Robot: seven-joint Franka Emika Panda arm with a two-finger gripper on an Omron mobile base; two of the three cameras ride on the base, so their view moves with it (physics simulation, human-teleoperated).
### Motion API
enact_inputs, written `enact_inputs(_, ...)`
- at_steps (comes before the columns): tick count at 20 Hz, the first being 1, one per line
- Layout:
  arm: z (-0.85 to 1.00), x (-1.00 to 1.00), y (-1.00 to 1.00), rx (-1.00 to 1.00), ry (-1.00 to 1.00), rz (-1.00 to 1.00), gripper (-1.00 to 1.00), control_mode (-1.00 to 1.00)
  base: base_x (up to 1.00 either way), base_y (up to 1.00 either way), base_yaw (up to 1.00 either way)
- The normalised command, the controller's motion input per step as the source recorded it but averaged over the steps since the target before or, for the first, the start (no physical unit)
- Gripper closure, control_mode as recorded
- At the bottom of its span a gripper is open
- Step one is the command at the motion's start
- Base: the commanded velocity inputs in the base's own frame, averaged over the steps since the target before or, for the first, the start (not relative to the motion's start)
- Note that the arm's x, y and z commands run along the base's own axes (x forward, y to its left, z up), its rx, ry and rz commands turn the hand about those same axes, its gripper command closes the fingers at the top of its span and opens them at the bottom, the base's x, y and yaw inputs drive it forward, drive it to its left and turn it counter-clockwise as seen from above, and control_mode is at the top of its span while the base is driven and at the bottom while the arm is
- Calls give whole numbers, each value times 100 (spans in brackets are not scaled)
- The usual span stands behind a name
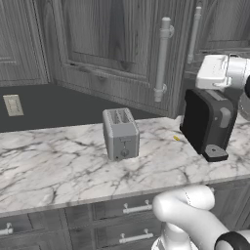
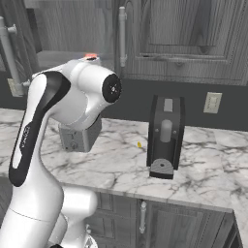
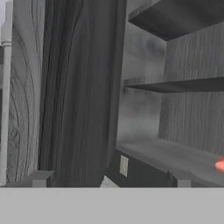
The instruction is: Pick the bar soap and dish brush from the cabinet and place them on the counter.
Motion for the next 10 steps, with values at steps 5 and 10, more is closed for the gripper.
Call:
enact_inputs(5,-16,47,6,0,0,0,-100,-100,0,0,0)
enact_inputs(10,-6,-3,24,0,1,5,-100,-100,0,0,0)
